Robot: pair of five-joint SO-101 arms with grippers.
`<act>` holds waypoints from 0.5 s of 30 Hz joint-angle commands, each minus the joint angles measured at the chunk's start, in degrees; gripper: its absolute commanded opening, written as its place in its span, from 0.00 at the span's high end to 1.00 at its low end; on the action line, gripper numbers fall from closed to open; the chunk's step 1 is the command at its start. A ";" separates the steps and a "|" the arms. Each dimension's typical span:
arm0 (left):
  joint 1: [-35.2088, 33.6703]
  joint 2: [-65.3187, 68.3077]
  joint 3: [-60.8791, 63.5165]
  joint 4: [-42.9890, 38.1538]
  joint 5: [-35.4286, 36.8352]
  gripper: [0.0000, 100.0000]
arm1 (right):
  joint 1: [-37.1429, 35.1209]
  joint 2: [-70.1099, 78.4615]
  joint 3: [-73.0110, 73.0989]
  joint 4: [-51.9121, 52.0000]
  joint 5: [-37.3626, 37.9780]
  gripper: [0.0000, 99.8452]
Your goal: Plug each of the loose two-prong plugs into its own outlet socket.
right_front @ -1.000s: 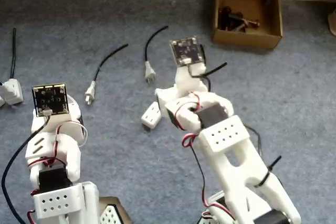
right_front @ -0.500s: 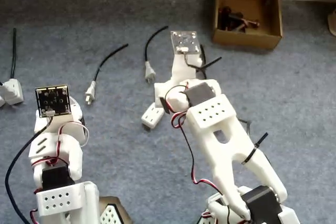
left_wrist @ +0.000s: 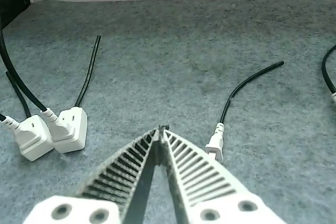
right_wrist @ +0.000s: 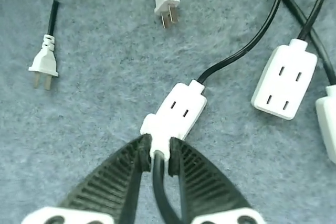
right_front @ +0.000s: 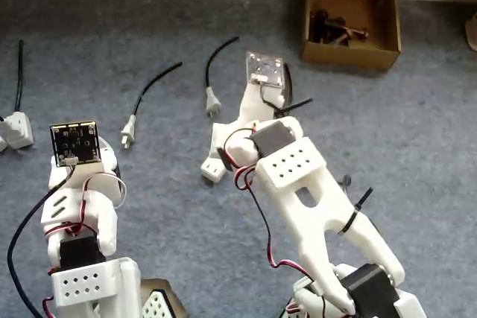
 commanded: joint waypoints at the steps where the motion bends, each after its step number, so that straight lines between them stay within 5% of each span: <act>1: -0.40 0.22 -0.57 -1.32 0.70 0.99 | -0.92 0.13 -3.03 -0.40 -2.29 0.99; 15: -0.40 0.22 -0.57 -1.23 0.70 0.99 | 0.57 7.43 -6.99 -1.10 -3.16 0.99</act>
